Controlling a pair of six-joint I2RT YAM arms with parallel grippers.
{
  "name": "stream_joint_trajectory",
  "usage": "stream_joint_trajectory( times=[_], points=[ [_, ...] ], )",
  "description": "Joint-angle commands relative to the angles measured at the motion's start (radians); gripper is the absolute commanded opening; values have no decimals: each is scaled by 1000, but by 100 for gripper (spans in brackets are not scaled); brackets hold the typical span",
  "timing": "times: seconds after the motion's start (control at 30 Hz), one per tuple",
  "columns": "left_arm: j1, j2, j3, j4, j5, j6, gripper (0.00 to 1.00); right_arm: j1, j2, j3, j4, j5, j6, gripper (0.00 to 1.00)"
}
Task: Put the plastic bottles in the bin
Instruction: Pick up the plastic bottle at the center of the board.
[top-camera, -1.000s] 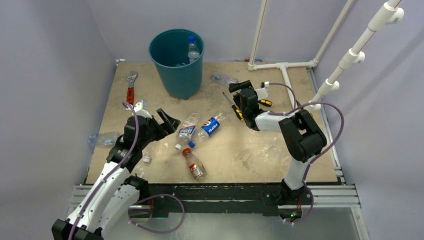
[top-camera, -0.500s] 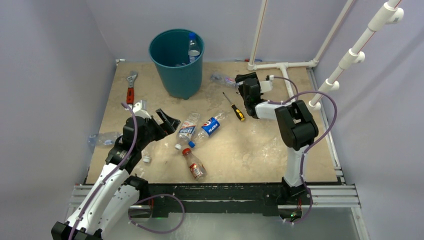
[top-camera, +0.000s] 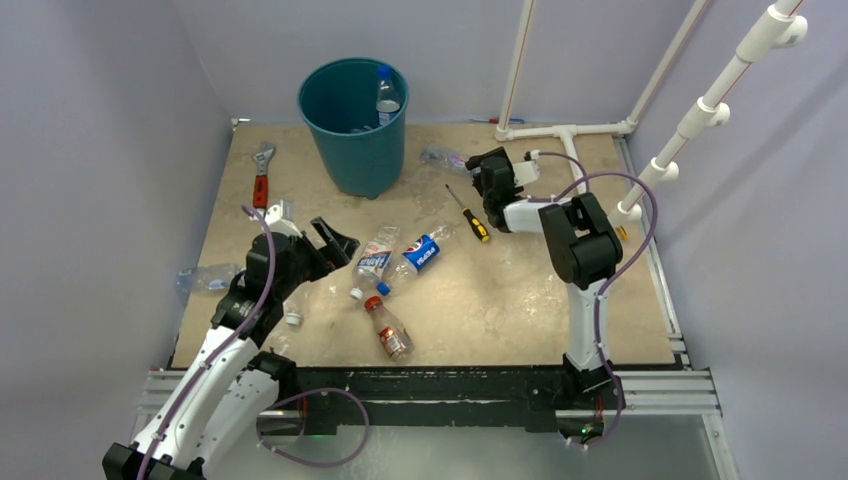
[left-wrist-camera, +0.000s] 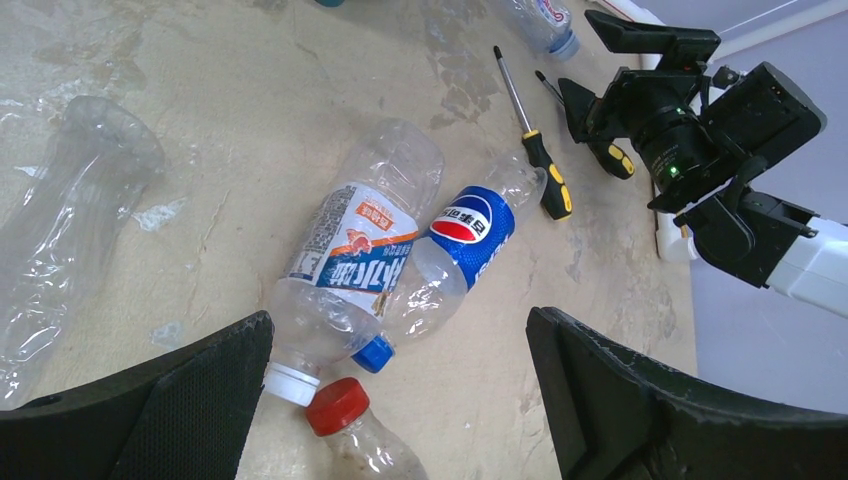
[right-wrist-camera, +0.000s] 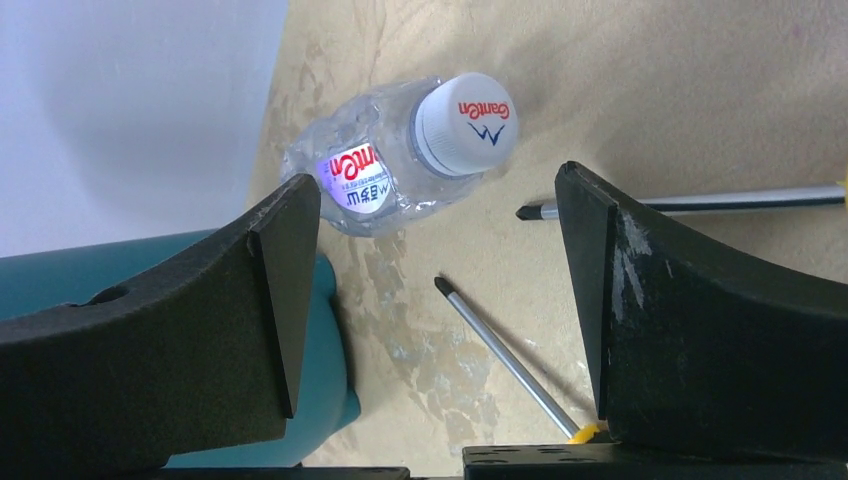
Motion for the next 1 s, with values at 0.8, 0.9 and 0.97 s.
stream_joint_trajectory(
  times=[0.8,0.9,0.97],
  points=[
    [1,-11,6,-34,-79,39,98,-25,145,61,210,-100,-59,41],
    [1,-1,5,-28,-74,37,98,-25,114,18,269,-100,-74,31],
    [1,3,3,-21,-66,33,98,-26,85,-13,291,-107,-87,25]
  ],
)
